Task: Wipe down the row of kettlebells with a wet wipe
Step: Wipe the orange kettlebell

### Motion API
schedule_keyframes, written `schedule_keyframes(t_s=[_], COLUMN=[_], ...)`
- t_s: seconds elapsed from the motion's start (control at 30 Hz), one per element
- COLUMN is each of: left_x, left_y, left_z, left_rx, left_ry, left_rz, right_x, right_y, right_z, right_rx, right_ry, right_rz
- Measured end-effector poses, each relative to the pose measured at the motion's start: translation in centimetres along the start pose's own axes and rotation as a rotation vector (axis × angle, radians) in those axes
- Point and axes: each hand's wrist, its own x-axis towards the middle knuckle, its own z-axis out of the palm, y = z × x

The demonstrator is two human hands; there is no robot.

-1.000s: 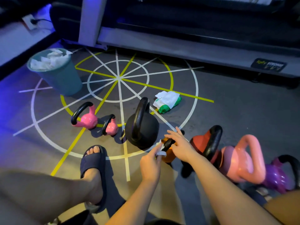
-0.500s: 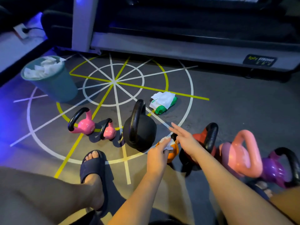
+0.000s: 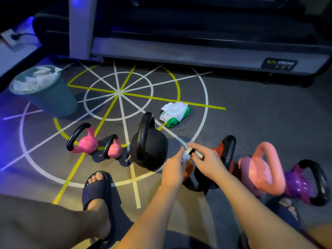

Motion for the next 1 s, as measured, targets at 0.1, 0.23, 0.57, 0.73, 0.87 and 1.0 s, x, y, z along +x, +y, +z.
schedule_keyframes(t_s=[0.1,0.23,0.57,0.73,0.87,1.0], left_x=[1.2,0.2,-1.7,0.1,2.1,2.7], left_y=[-0.8,-2.8,-3.2,-2.3,-1.2,-0.6], left_z=[-0.6,-0.4,0.6,0.4,-0.3,0.0], left_rx=[-0.057,-0.156,-0.460,-0.510,-0.360,-0.365], left_ry=[-0.047,-0.015,-0.024,0.076,0.088,-0.039], left_rz=[-0.050,-0.038,-0.189,-0.322,-0.362,-0.410], right_x=[-0.5,-0.9,2.4,2.1,0.5,1.6], right_y=[-0.2,1.0,0.9,-0.2,0.8,2.1], right_z=[0.9,3.2,4.2,5.2,7.8,7.6], right_rx=[-0.103,-0.228,0.073,-0.007,-0.088,-0.289], right_ry=[0.127,-0.009,0.170,0.173,0.127,0.103], right_rz=[-0.155,-0.375,0.028,0.009,-0.156,-0.170])
